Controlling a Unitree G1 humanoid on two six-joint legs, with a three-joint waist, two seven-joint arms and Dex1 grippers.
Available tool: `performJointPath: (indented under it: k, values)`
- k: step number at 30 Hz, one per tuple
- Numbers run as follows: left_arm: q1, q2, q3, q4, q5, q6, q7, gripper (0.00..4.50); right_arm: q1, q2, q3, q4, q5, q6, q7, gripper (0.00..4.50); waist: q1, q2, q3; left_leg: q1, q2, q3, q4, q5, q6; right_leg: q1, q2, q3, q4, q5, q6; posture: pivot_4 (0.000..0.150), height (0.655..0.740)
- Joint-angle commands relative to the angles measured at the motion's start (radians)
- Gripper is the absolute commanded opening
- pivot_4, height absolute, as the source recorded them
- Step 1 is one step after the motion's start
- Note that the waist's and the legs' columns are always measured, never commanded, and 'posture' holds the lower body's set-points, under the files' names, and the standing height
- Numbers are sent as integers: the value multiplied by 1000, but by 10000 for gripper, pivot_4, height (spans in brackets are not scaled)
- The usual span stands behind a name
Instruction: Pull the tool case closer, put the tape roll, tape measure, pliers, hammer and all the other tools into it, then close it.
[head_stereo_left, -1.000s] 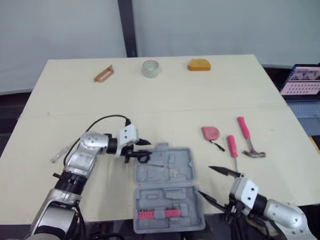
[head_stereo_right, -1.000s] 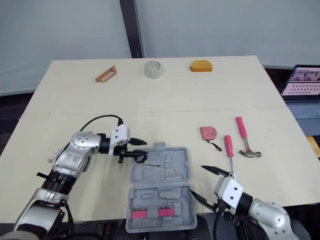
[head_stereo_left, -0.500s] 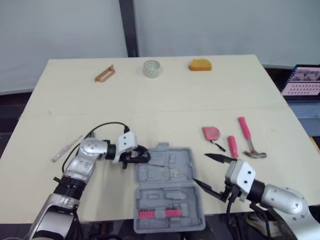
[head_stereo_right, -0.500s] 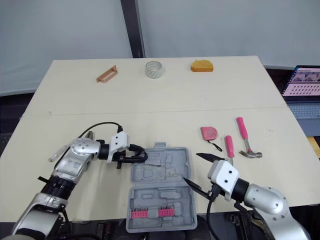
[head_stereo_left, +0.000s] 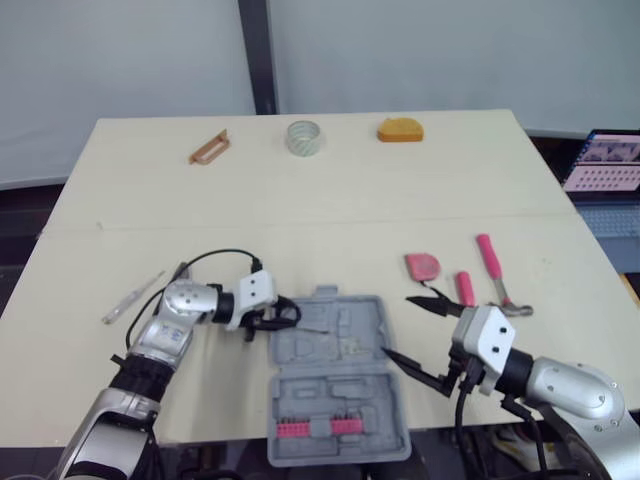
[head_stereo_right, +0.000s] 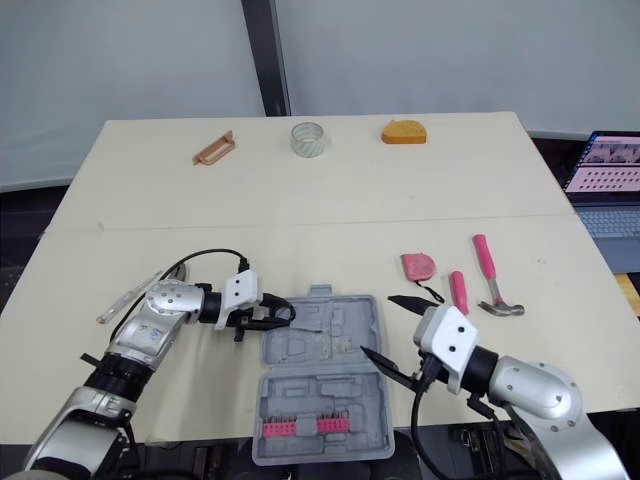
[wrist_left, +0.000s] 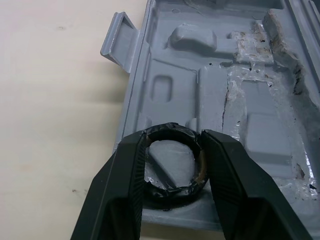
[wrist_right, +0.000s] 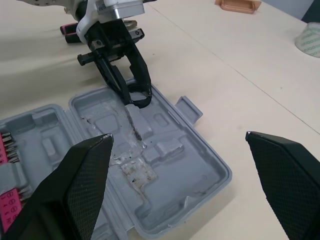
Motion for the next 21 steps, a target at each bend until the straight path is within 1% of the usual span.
performJointPath:
  k: [1,11,15,17,19,21]
  values:
    - [12,11,-8,-1,12,-5,3,18895,-2,-10,13,-16,-3,-3,0,45000,0,0,0,0,0,0,0,0,0,0,0,0,0,0,0,1500,7400]
    - [20,16,-3,-11,6,2,2,18895,12,-26,19,-36,0,8,-7,45000,0,0,0,0,0,0,0,0,0,0,0,0,0,0,0,1500,7400]
    - [20,15,24,-39,-26,15,2,18895,44,-1,56,13,-47,-53,-12,45000,0,0,0,0,0,0,0,0,0,0,0,0,0,0,0,1500,7400]
    - [25,37,75,-113,-89,86,-12,18895,64,18,57,81,-73,-109,-14,45000,-2,0,0,0,0,0,0,0,0,0,0,0,0,0,0,1500,7400]
    - [51,96,164,-244,-190,205,-34,18895,77,36,41,215,-99,-211,0,45000,-4,-1,0,0,0,0,0,0,0,0,0,0,0,0,0,1500,7400]
    - [90,148,229,-334,-251,279,-35,18895,83,46,24,336,-111,-309,22,45000,-6,-1,0,0,0,0,-1,0,0,0,0,0,0,0,0,1500,7400]
